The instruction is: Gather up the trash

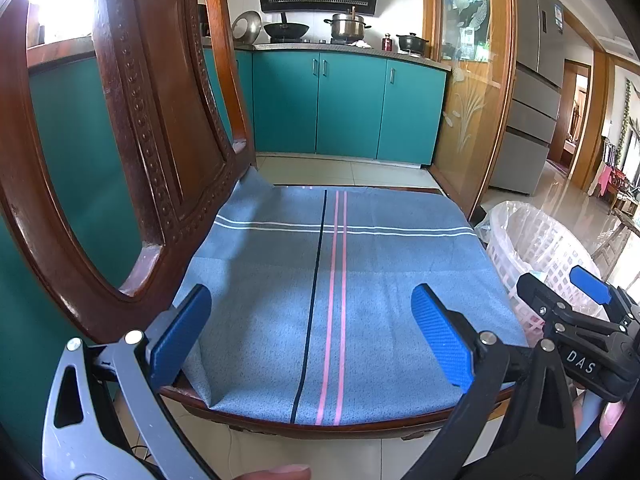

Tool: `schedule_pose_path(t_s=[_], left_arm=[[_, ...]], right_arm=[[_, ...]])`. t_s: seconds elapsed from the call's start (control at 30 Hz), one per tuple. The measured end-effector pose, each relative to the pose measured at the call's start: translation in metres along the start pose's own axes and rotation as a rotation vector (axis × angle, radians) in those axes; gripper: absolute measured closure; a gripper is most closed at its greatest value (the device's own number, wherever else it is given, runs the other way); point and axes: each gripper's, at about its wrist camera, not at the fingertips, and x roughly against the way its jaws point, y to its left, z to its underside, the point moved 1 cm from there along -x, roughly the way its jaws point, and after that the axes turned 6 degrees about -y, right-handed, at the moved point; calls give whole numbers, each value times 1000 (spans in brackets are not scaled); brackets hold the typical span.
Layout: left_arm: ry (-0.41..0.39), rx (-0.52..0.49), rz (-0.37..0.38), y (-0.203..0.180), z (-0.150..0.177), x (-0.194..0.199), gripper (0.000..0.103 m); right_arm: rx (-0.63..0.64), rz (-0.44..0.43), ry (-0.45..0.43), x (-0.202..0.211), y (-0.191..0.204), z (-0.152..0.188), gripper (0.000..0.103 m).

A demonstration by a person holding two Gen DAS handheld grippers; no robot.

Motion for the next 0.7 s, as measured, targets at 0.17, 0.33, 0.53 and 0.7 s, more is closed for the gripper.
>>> schedule_pose_path(t_s=[0.17,0.33,0.53,0.7], left_arm=[[2,-2,1,-1,0,-1,3],[2,-4,3,-1,1,-1,3],[7,-7,7,-1,2,-2,3],[8,-7,8,-1,2,-1,3]], right_arm=[[1,-1,1,-1,1,0,7],[4,-1,0,-2,1,1,7],[3,-1,-1,-1,1,1,7],[4,-2,1,-1,1,1,7]])
